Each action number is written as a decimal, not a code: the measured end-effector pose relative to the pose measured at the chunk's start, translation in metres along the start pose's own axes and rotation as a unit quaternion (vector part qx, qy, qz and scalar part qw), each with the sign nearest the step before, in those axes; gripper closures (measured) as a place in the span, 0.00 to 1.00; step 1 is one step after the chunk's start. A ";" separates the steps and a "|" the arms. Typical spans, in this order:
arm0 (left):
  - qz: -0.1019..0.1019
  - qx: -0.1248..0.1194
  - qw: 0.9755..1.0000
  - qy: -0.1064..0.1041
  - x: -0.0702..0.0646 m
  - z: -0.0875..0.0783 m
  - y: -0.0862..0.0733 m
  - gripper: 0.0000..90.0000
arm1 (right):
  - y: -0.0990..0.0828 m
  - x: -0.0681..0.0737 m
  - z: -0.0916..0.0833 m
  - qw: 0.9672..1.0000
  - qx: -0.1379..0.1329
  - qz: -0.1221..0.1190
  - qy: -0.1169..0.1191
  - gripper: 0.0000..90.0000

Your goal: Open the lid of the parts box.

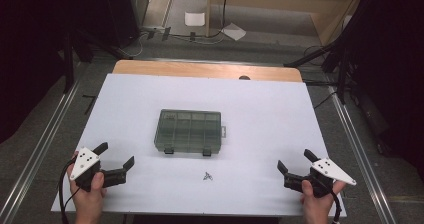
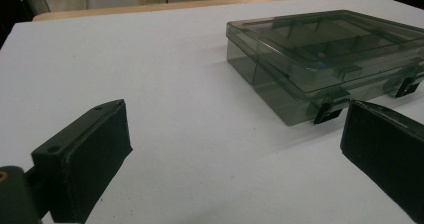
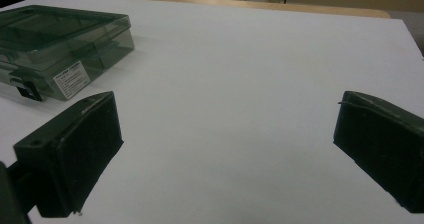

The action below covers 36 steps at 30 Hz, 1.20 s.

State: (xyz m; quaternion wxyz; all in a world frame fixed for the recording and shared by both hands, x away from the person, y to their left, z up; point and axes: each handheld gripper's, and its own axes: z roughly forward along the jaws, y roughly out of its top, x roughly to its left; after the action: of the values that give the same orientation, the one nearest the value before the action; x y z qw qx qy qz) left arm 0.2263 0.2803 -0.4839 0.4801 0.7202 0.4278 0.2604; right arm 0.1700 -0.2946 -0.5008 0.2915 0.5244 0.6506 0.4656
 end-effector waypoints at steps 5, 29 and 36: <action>0.000 -0.001 1.000 0.008 -0.004 0.001 0.002 0.00 | 0.002 0.003 0.000 1.000 0.000 -0.011 0.004 0.00; 0.031 0.009 0.998 -0.050 -0.036 0.027 0.029 0.00 | 0.031 0.034 0.020 0.999 0.002 -0.031 0.027 0.00; 0.034 0.002 0.998 -0.060 -0.043 0.038 0.041 0.00 | 0.040 0.046 0.032 0.999 0.002 -0.041 0.035 0.00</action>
State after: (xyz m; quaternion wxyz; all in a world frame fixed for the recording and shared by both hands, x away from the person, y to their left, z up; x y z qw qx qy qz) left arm 0.2497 0.2181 -0.4602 0.4942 0.7499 0.3738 0.2316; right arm 0.2013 -0.2404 -0.4721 0.2862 0.4811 0.6823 0.4702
